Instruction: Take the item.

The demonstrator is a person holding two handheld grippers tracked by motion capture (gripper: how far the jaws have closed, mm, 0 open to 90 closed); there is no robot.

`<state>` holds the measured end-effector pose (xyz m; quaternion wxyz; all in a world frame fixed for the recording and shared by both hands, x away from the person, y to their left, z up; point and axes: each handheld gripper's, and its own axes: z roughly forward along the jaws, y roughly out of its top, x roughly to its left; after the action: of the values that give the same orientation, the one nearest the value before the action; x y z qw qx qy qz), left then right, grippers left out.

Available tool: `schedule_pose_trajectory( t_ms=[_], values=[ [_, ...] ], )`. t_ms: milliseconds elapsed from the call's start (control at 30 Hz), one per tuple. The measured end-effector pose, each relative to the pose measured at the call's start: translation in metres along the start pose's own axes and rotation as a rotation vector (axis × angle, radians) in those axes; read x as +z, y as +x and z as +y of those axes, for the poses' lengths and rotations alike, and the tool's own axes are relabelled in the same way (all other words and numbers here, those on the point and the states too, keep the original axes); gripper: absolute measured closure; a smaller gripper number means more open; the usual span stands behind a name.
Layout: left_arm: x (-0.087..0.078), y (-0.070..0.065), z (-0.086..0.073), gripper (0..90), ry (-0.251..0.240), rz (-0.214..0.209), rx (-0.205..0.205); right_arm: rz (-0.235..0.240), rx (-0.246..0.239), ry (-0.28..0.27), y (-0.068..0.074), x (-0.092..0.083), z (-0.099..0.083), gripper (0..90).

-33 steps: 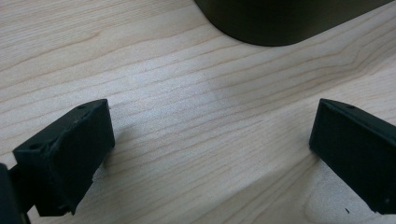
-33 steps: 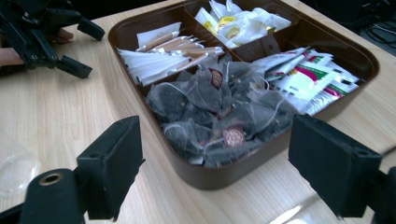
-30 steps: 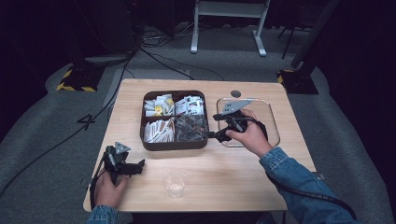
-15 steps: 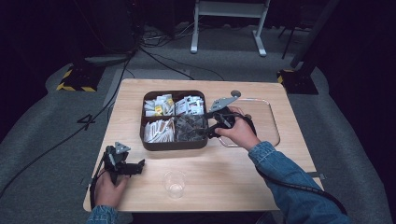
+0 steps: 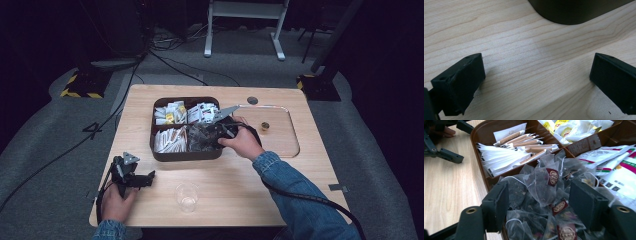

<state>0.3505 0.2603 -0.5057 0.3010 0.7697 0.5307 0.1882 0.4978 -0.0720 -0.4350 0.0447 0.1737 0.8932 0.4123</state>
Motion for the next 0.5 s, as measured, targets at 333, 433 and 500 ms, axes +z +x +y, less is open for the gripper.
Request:
schedule_pose_trajectory(
  t_ms=[333,433,500],
  values=[
    [0.000,0.000,0.000,0.4,0.000,0.000,0.000,-0.020,-0.034,0.048,0.001,0.018,0.000,48.4],
    [0.000,0.000,0.000,0.3,0.000,0.000,0.000,-0.027,-0.054,0.064,0.002,0.020,0.000,54.8],
    [0.000,0.000,0.000,0.3,0.000,0.000,0.000,-0.025,-0.071,0.076,0.002,0.023,0.000,59.1]
  ],
)
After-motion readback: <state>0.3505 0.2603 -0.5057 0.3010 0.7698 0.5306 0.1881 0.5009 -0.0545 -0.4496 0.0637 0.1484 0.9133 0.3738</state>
